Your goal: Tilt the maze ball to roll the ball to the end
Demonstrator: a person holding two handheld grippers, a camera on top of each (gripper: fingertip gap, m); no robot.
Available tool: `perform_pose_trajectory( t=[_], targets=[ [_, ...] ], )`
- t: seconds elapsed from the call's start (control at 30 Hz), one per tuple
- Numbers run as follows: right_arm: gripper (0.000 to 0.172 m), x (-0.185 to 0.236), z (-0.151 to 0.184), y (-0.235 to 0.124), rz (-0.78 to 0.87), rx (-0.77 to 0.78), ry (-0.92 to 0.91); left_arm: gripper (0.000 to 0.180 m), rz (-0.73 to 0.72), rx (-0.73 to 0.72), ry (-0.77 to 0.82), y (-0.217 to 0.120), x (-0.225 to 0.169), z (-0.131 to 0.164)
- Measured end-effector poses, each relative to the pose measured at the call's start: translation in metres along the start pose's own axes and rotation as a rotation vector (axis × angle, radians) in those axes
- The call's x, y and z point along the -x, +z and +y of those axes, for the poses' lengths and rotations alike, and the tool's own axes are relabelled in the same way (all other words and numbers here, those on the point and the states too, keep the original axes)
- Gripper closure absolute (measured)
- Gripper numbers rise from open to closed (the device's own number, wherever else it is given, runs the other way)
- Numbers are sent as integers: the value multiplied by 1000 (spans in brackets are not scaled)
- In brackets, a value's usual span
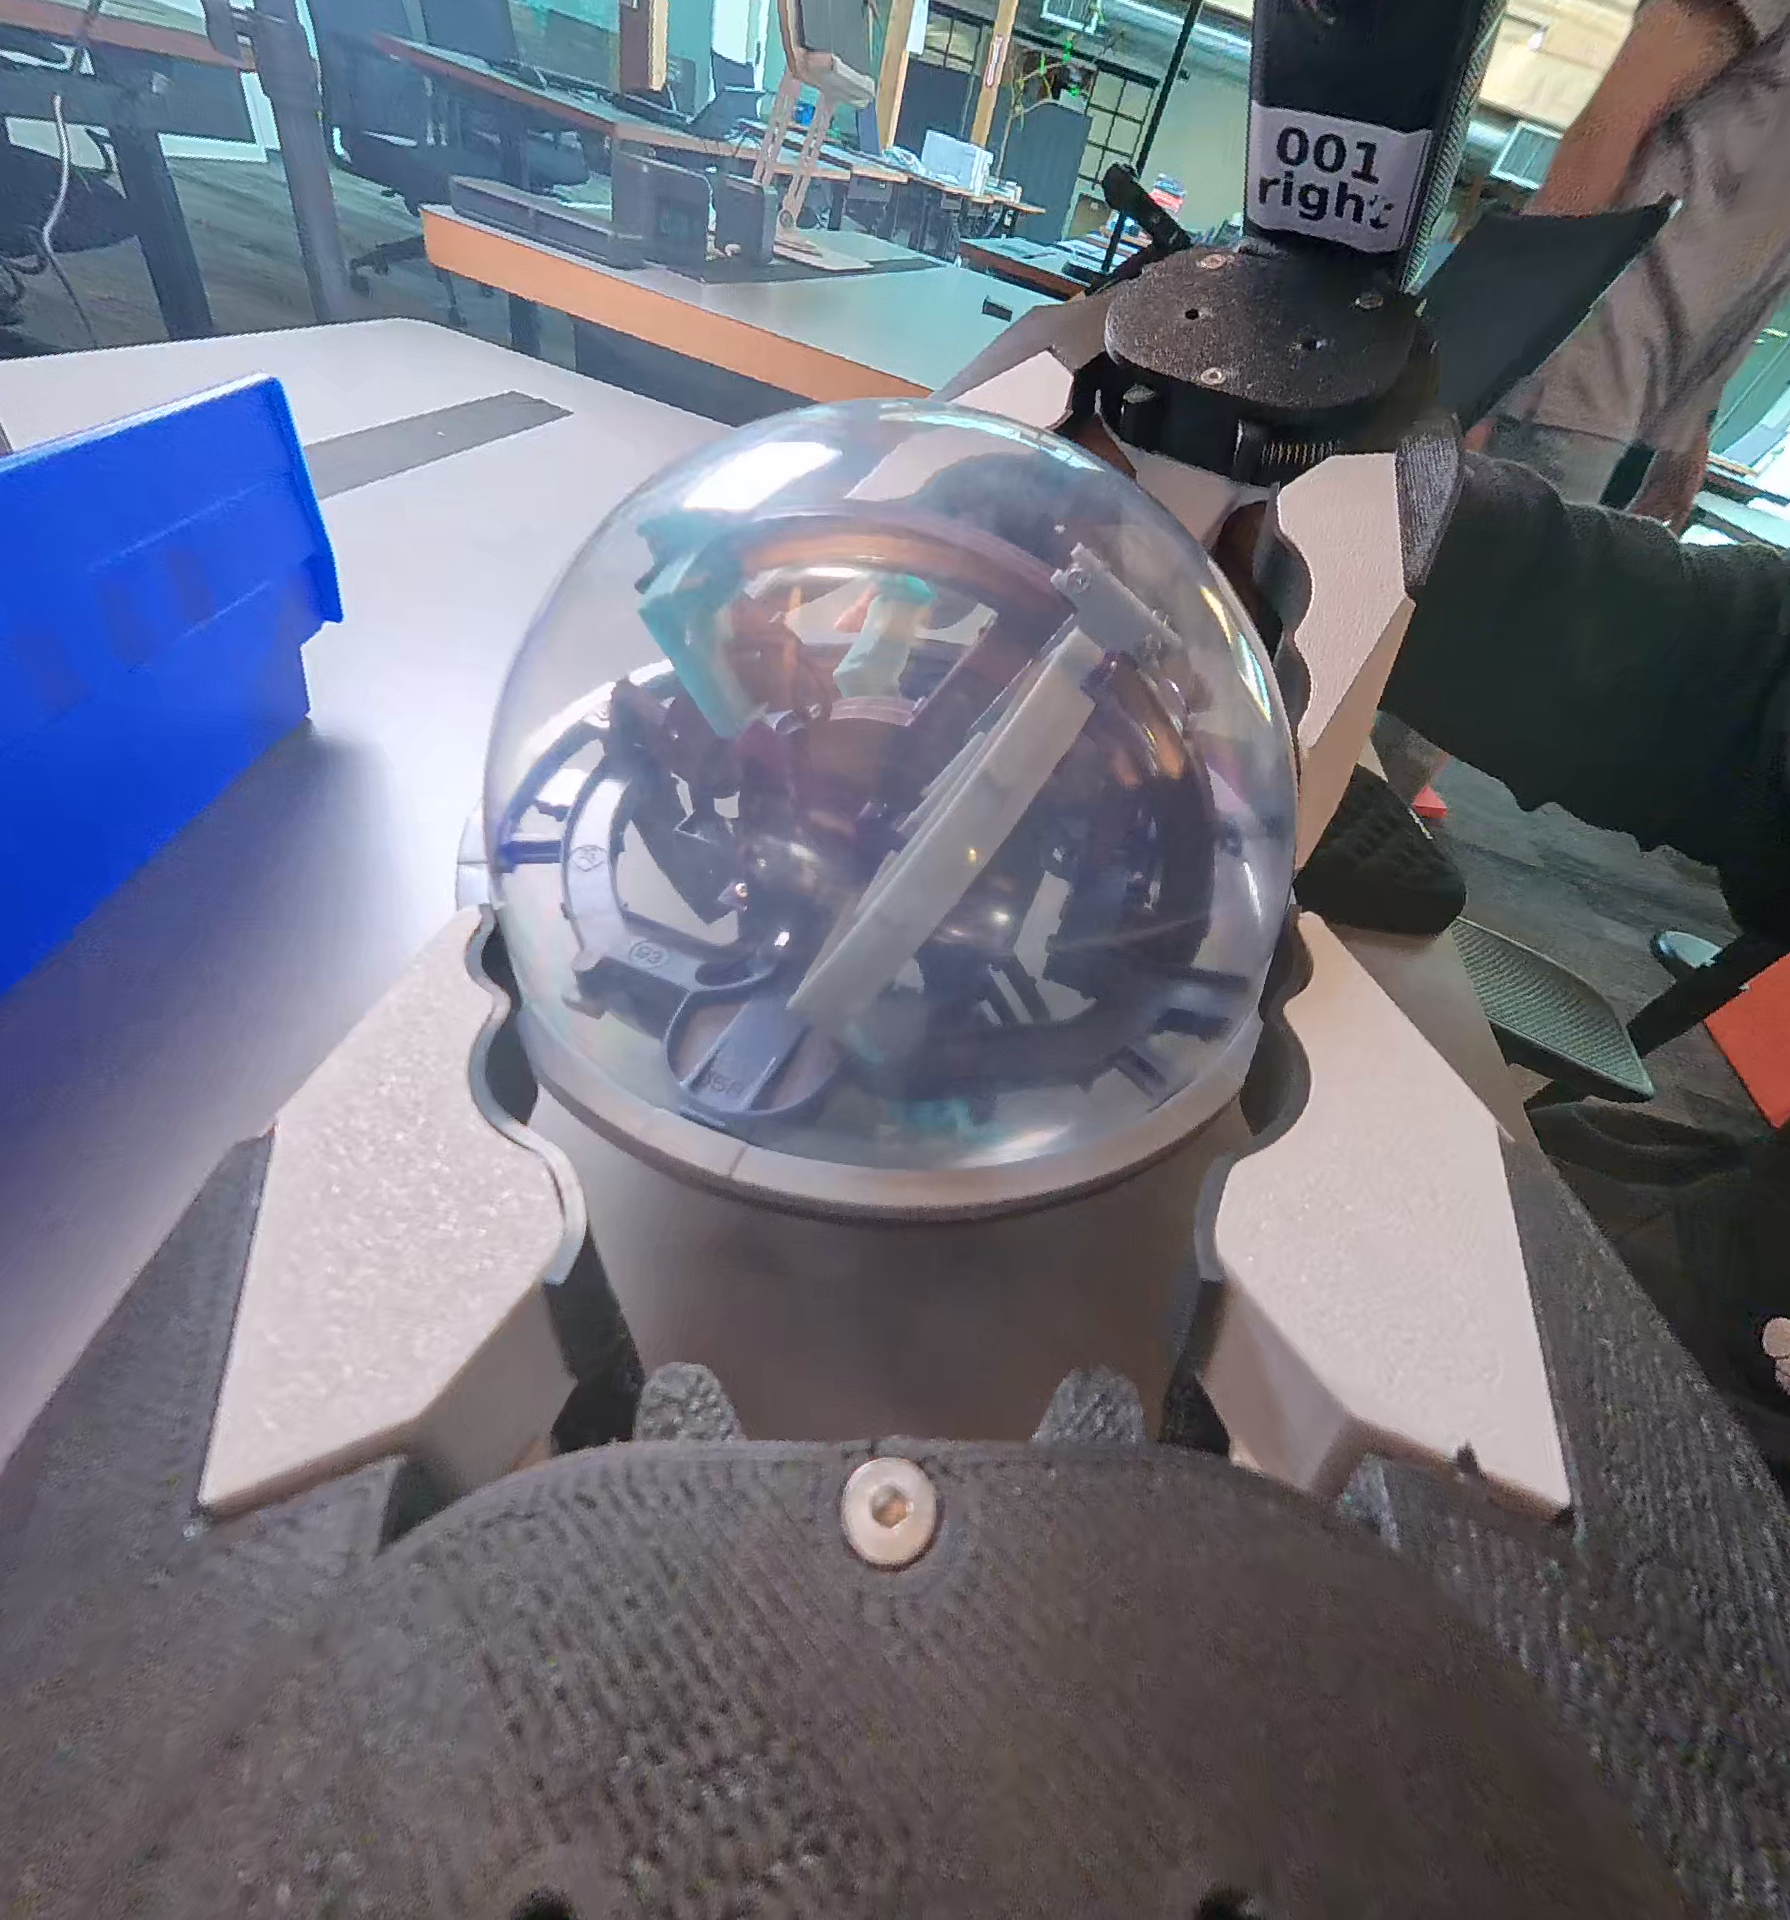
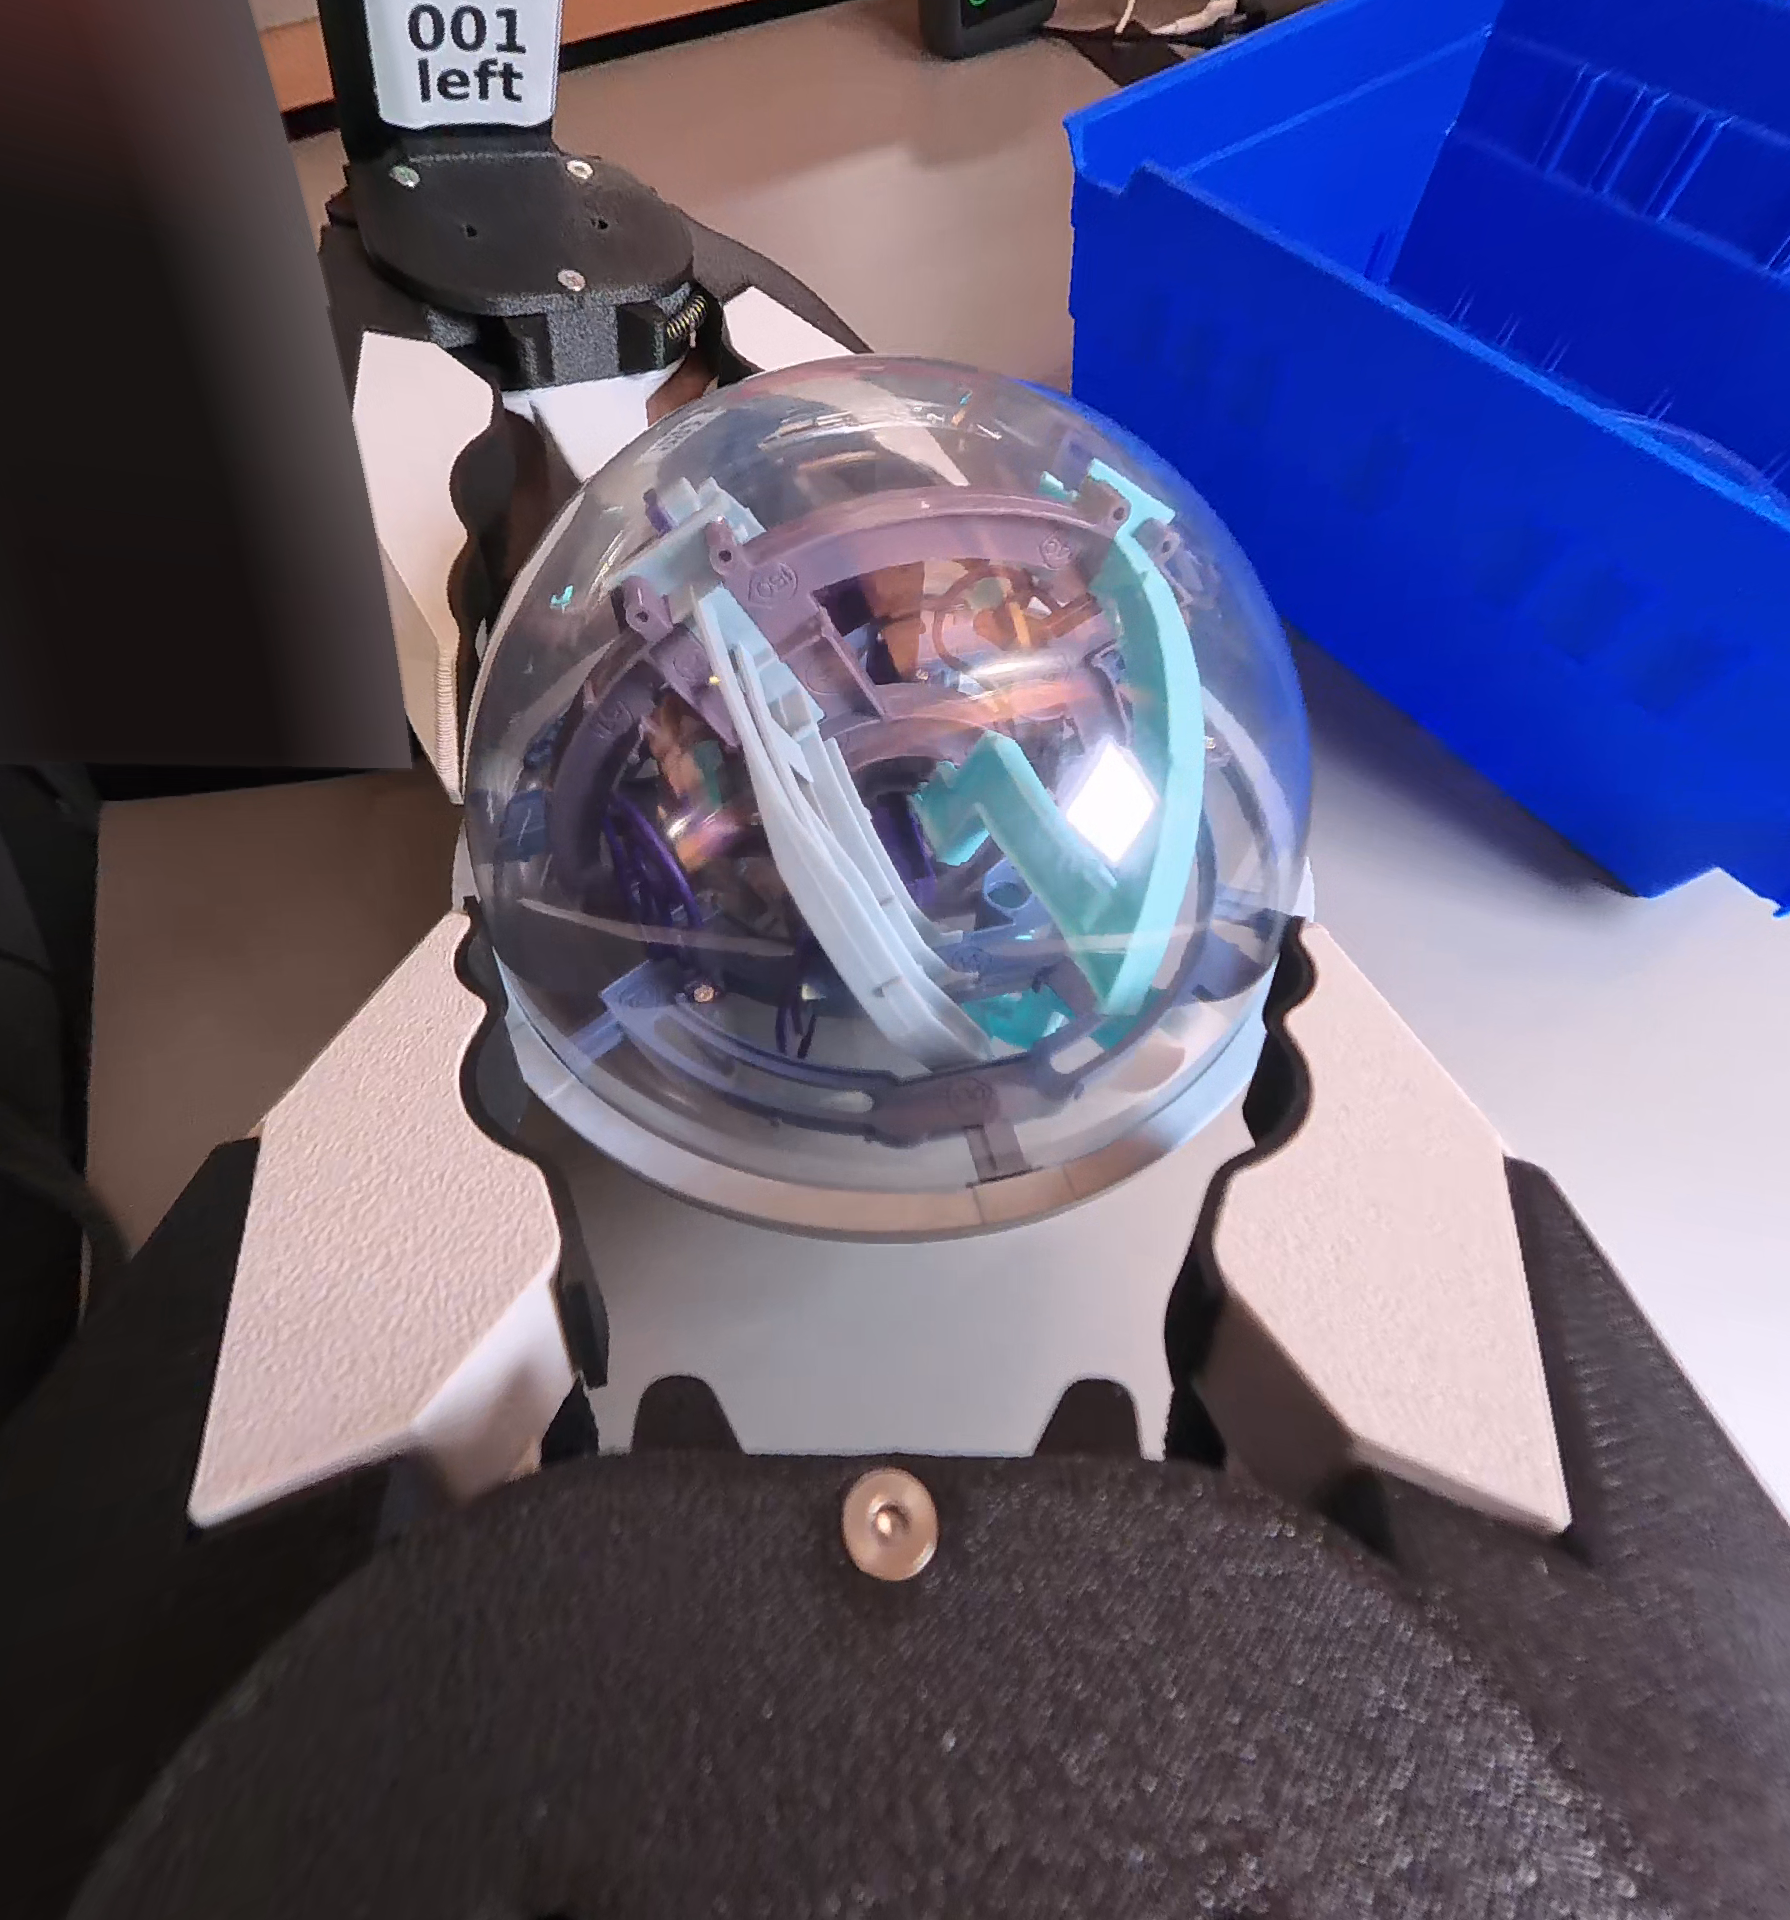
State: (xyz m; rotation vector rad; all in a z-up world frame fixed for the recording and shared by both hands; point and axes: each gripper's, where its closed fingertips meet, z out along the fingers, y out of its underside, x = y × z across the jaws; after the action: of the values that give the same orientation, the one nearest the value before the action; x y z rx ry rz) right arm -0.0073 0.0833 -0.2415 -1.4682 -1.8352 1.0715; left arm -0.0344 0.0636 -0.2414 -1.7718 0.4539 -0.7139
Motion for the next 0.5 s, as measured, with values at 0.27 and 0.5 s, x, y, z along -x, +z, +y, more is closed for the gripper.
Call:
perform_pose_trajectory(
  t=[0.27, 0.5],
  targets=[
    [32, -2, 1, -2, -26, -20, 3, 43, -2, -4, 24, 1, -1, 1],
    [32, 1, -1, -5, 7, -15, -46, 43, 11, 16, 38, 3, -3, 8]
  ],
)
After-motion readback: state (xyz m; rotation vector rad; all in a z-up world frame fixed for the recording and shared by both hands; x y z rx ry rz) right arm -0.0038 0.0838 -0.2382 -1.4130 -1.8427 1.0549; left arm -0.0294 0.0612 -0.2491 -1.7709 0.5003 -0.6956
